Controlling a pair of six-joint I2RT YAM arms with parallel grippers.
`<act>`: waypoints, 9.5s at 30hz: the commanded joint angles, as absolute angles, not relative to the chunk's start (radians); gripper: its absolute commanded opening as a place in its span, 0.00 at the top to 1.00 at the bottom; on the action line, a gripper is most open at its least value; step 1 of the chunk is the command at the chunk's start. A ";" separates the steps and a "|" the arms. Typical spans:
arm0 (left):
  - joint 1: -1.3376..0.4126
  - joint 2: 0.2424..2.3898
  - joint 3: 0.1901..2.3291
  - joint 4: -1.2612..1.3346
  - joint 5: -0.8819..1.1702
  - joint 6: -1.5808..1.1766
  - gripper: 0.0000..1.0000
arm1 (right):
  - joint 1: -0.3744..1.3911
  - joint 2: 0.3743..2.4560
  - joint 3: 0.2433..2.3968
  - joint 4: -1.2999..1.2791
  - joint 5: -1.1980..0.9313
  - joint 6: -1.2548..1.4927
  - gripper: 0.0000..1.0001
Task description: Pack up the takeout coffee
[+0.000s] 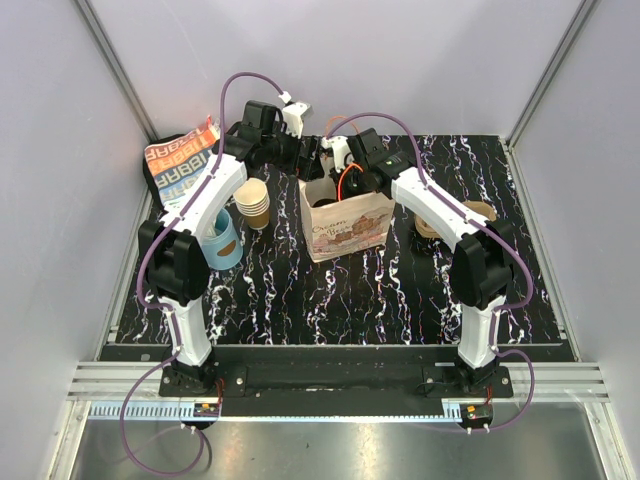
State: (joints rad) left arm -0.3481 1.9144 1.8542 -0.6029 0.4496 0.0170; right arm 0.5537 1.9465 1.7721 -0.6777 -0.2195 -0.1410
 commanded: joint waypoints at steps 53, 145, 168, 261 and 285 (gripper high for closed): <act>-0.324 1.819 1.881 -0.548 0.431 -0.044 0.01 | 0.565 1.947 1.726 -0.607 -0.181 -0.141 1.00; -0.350 1.901 1.999 -0.535 0.276 -0.210 0.01 | 0.578 1.982 1.710 -0.666 -0.242 -0.207 1.00; -0.252 1.819 2.014 -0.623 0.618 -0.041 0.01 | 0.578 1.997 1.724 -0.676 -0.239 -0.206 1.00; -0.224 1.796 1.971 -0.592 0.609 -0.074 0.01 | 0.592 1.970 1.782 -0.747 -0.176 -0.216 0.25; -0.224 1.795 1.970 -0.584 0.615 -0.080 0.01 | 0.591 1.925 1.871 -0.839 -0.150 -0.268 0.06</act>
